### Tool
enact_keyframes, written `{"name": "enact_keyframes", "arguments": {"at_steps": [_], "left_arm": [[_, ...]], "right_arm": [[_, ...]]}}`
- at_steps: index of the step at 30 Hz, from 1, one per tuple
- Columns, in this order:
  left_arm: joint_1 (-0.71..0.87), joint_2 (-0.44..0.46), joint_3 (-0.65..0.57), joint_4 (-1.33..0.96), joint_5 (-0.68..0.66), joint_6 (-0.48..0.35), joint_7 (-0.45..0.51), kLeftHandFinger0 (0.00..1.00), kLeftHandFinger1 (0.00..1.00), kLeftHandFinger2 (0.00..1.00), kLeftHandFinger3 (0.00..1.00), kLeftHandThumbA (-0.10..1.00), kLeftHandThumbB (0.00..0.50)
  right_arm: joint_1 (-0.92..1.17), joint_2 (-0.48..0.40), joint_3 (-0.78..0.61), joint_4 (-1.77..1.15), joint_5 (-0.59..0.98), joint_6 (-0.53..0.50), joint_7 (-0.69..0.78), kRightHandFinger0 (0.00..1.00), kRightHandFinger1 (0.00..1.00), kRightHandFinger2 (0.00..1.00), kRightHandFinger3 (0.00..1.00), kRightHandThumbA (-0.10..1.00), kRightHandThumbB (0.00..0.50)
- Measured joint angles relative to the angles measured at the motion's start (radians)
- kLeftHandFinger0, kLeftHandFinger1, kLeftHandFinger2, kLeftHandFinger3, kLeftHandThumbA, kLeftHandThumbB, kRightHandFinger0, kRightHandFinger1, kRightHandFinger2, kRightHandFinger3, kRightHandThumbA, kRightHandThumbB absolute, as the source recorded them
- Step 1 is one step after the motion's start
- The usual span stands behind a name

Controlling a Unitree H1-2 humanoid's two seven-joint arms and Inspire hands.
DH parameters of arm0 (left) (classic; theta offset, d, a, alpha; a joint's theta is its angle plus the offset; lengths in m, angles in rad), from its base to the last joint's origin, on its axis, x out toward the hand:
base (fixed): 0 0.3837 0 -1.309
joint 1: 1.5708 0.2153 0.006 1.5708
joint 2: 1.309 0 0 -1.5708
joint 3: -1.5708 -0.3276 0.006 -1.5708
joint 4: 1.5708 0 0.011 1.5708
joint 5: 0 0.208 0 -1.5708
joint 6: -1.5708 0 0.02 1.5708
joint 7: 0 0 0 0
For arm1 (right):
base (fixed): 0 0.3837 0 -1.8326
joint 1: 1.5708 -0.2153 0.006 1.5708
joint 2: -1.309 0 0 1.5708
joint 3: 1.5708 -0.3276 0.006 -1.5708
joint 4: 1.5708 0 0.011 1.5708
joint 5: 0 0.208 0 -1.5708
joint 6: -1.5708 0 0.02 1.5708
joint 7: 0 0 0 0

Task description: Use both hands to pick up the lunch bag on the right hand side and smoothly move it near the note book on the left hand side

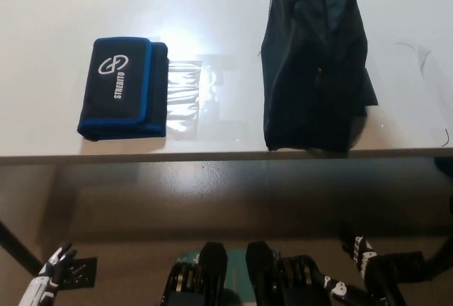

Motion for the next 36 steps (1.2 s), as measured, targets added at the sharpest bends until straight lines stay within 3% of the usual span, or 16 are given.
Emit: {"name": "enact_keyframes", "arguments": {"at_steps": [3,8,13,16,18,21,23,25,27,30,33,36], "left_arm": [[0.009,0.016,-0.010,-0.050,0.000,-0.010,-0.014,1.00,1.00,1.00,1.00,1.00,0.344],[0.038,0.034,-0.028,-0.227,-0.007,-0.014,-0.047,1.00,1.00,1.00,1.00,1.00,0.312],[0.044,0.035,-0.031,-0.356,-0.031,-0.012,-0.071,0.96,0.95,0.97,1.00,1.00,0.267],[0.039,0.034,-0.032,-0.446,-0.052,-0.010,-0.085,0.88,0.86,0.90,1.00,1.00,0.270],[0.026,0.032,-0.032,-0.487,-0.059,-0.006,-0.087,0.88,0.86,0.90,1.00,1.00,0.279],[-0.022,0.018,-0.031,-0.556,-0.067,0.017,-0.087,0.87,0.86,0.88,1.00,1.00,0.230],[-0.056,0.004,-0.031,-0.578,-0.068,0.036,-0.087,0.85,0.86,0.87,1.00,1.00,0.215],[-0.110,-0.021,-0.030,-0.586,-0.066,0.061,-0.086,0.85,0.87,0.88,1.00,1.00,0.217],[-0.154,-0.040,-0.030,-0.587,-0.063,0.082,-0.084,0.92,0.95,0.99,1.00,1.00,0.210],[-0.237,-0.071,-0.030,-0.581,-0.043,0.121,-0.082,1.00,1.00,1.00,1.00,1.00,0.249],[-0.317,-0.100,-0.032,-0.554,-0.020,0.150,-0.080,1.00,1.00,1.00,1.00,1.00,0.286],[-0.384,-0.124,-0.039,-0.503,-0.005,0.178,-0.081,1.00,1.00,1.00,1.00,1.00,0.245]], "right_arm": [[0.014,-0.007,-0.002,-0.049,0.001,-0.023,0.004,1.00,1.00,1.00,1.00,0.92,0.197],[0.058,-0.017,-0.031,-0.181,0.006,-0.062,0.002,1.00,0.99,1.00,1.00,0.93,0.140],[0.071,-0.016,-0.066,-0.263,0.011,-0.075,-0.003,0.89,0.90,0.96,1.00,0.89,0.097],[0.070,-0.014,-0.095,-0.336,0.012,-0.077,-0.013,0.89,0.90,0.95,1.00,0.92,0.103],[0.067,-0.013,-0.112,-0.371,0.013,-0.077,-0.018,0.89,0.90,0.95,1.00,0.94,0.117],[0.055,-0.009,-0.137,-0.414,0.013,-0.077,-0.029,0.92,0.93,0.98,1.00,0.88,0.101],[0.039,-0.003,-0.147,-0.420,0.016,-0.077,-0.031,1.00,1.00,1.00,1.00,0.89,0.120],[0.015,0.000,-0.157,-0.420,0.019,-0.077,-0.034,1.00,1.00,1.00,1.00,0.89,0.123],[-0.009,0.000,-0.166,-0.420,0.021,-0.074,-0.035,1.00,1.00,1.00,1.00,0.96,0.135],[-0.058,-0.004,-0.185,-0.420,0.026,-0.059,-0.036,1.00,1.00,1.00,1.00,0.97,0.158],[-0.114,-0.012,-0.202,-0.417,0.042,-0.038,-0.039,1.00,1.00,1.00,1.00,0.96,0.180],[-0.165,-0.012,-0.217,-0.397,0.060,-0.019,-0.046,1.00,1.00,1.00,1.00,0.98,0.190]]}}
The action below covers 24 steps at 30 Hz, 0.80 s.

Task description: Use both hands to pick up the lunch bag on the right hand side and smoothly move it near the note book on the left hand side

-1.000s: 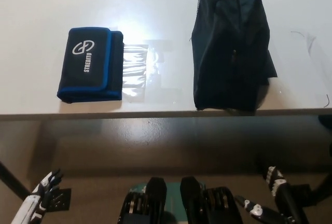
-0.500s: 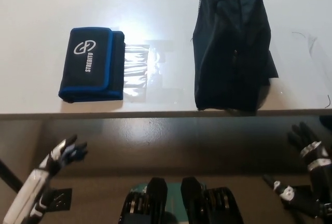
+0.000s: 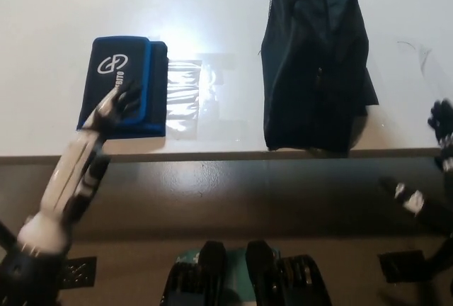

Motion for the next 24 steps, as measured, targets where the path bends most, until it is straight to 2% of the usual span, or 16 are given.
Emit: {"name": "enact_keyframes", "arguments": {"at_steps": [1,4,5,6,9,11,13,15,18,19,20,24], "left_arm": [[-0.019,-0.008,-0.004,0.016,0.002,0.012,0.000,1.00,1.00,1.00,1.00,1.00,0.285],[-0.078,-0.033,-0.015,0.060,-0.003,0.061,-0.003,1.00,1.00,1.00,1.00,1.00,0.321],[-0.103,-0.043,-0.019,0.071,-0.008,0.083,-0.004,1.00,1.00,1.00,1.00,1.00,0.318],[-0.118,-0.051,-0.023,0.079,-0.013,0.100,-0.005,1.00,1.00,1.00,1.00,1.00,0.337],[-0.175,-0.069,-0.036,0.134,-0.029,0.148,-0.008,1.00,1.00,1.00,1.00,1.00,0.318],[-0.214,-0.085,-0.042,0.185,-0.037,0.167,-0.010,1.00,1.00,1.00,1.00,1.00,0.330],[-0.251,-0.105,-0.045,0.229,-0.042,0.180,-0.011,1.00,1.00,1.00,1.00,1.00,0.365],[-0.298,-0.134,-0.053,0.292,-0.046,0.196,-0.011,1.00,1.00,1.00,1.00,1.00,0.356],[-0.348,-0.166,-0.061,0.374,-0.049,0.204,-0.010,1.00,1.00,1.00,1.00,1.00,0.370],[-0.375,-0.185,-0.062,0.422,-0.050,0.207,-0.010,1.00,1.00,1.00,1.00,1.00,0.398],[-0.388,-0.193,-0.064,0.442,-0.050,0.209,-0.009,1.00,1.00,1.00,1.00,1.00,0.404],[-0.447,-0.216,-0.090,0.570,-0.034,0.214,-0.005,1.00,1.00,1.00,1.00,1.00,0.402]], "right_arm": [[-0.016,0.000,-0.004,0.008,0.005,0.006,-0.002,1.00,1.00,1.00,1.00,0.97,0.190],[-0.068,0.001,-0.013,0.043,0.018,0.019,-0.007,1.00,1.00,1.00,1.00,0.97,0.201],[-0.087,0.002,-0.014,0.056,0.022,0.023,-0.009,1.00,1.00,1.00,1.00,0.97,0.202],[-0.100,0.003,-0.016,0.064,0.024,0.026,-0.011,1.00,1.00,1.00,1.00,1.00,0.212],[-0.130,0.006,-0.021,0.094,0.035,0.037,-0.017,1.00,1.00,1.00,1.00,1.00,0.184],[-0.153,0.010,-0.026,0.116,0.051,0.043,-0.020,1.00,1.00,1.00,1.00,1.00,0.178],[-0.175,0.015,-0.031,0.137,0.066,0.051,-0.022,1.00,1.00,1.00,1.00,1.00,0.170],[-0.199,0.019,-0.035,0.162,0.077,0.060,-0.023,1.00,1.00,1.00,1.00,1.00,0.164],[-0.221,0.021,-0.041,0.186,0.085,0.069,-0.026,1.00,1.00,1.00,1.00,1.00,0.159],[-0.228,0.023,-0.042,0.197,0.089,0.073,-0.027,1.00,1.00,1.00,1.00,1.00,0.160],[-0.231,0.024,-0.043,0.202,0.091,0.074,-0.028,1.00,1.00,1.00,1.00,1.00,0.154],[-0.248,0.031,-0.044,0.223,0.100,0.075,-0.028,1.00,1.00,1.00,1.00,1.00,0.126]]}}
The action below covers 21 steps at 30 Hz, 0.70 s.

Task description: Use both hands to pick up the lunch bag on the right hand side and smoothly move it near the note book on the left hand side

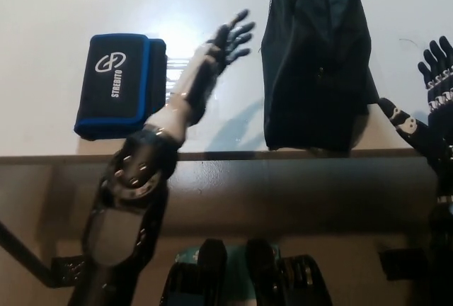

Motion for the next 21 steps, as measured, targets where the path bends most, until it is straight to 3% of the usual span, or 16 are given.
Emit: {"name": "enact_keyframes", "arguments": {"at_steps": [3,9,12,17,21], "left_arm": [[-0.042,-0.015,-0.007,0.099,0.006,-0.001,0.001,1.00,1.00,1.00,1.00,1.00,0.444],[-0.109,-0.047,-0.007,0.271,0.017,-0.012,0.012,1.00,1.00,1.00,1.00,1.00,0.457],[-0.129,-0.061,-0.006,0.334,0.022,-0.022,0.026,1.00,1.00,1.00,1.00,1.00,0.439],[-0.158,-0.074,0.005,0.409,0.024,-0.047,0.046,1.00,1.00,1.00,1.00,1.00,0.460],[-0.174,-0.071,0.022,0.447,0.024,-0.065,0.057,1.00,1.00,1.00,1.00,1.00,0.465]], "right_arm": [[-0.009,0.000,-0.001,0.012,0.008,0.000,0.000,1.00,1.00,1.00,1.00,1.00,0.125],[-0.014,0.001,-0.005,0.017,0.019,0.006,0.000,1.00,1.00,1.00,1.00,1.00,0.136],[-0.022,0.002,-0.008,0.022,0.031,0.009,0.000,1.00,1.00,1.00,1.00,1.00,0.151],[-0.047,0.001,-0.009,0.034,0.042,0.018,0.000,1.00,1.00,1.00,1.00,1.00,0.148],[-0.065,0.003,-0.009,0.070,0.056,0.024,0.002,1.00,1.00,1.00,1.00,1.00,0.201]]}}
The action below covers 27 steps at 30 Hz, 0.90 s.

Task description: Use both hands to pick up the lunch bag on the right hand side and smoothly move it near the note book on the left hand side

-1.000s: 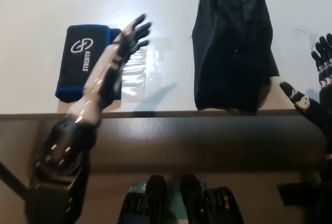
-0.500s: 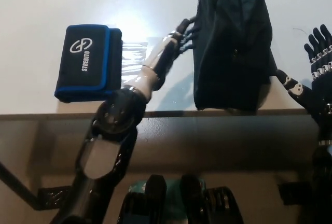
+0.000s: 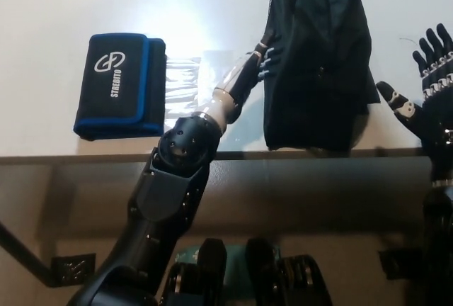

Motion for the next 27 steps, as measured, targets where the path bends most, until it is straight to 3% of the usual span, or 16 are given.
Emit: {"name": "enact_keyframes", "arguments": {"at_steps": [4,7,20,27], "left_arm": [[-0.005,0.008,0.011,0.048,0.000,-0.021,0.008,1.00,1.00,1.00,1.00,1.00,0.489],[-0.001,0.012,0.011,0.071,0.003,-0.022,0.013,1.00,1.00,1.00,1.00,1.00,0.500],[0.001,0.016,0.011,0.113,0.015,-0.039,0.025,1.00,1.00,1.00,1.00,1.00,0.489],[-0.005,0.025,0.012,0.113,0.020,-0.052,0.038,1.00,1.00,1.00,1.00,1.00,0.381]], "right_arm": [[-0.039,0.012,-0.005,0.078,0.051,0.017,0.014,1.00,1.00,1.00,1.00,1.00,0.193],[-0.073,0.027,-0.014,0.156,0.096,0.032,0.033,1.00,1.00,1.00,1.00,1.00,0.268],[-0.321,0.090,-0.121,0.616,0.275,0.107,0.167,1.00,1.00,1.00,1.00,1.00,0.321],[-0.409,0.126,-0.166,0.752,0.336,0.110,0.235,1.00,1.00,1.00,1.00,1.00,0.345]]}}
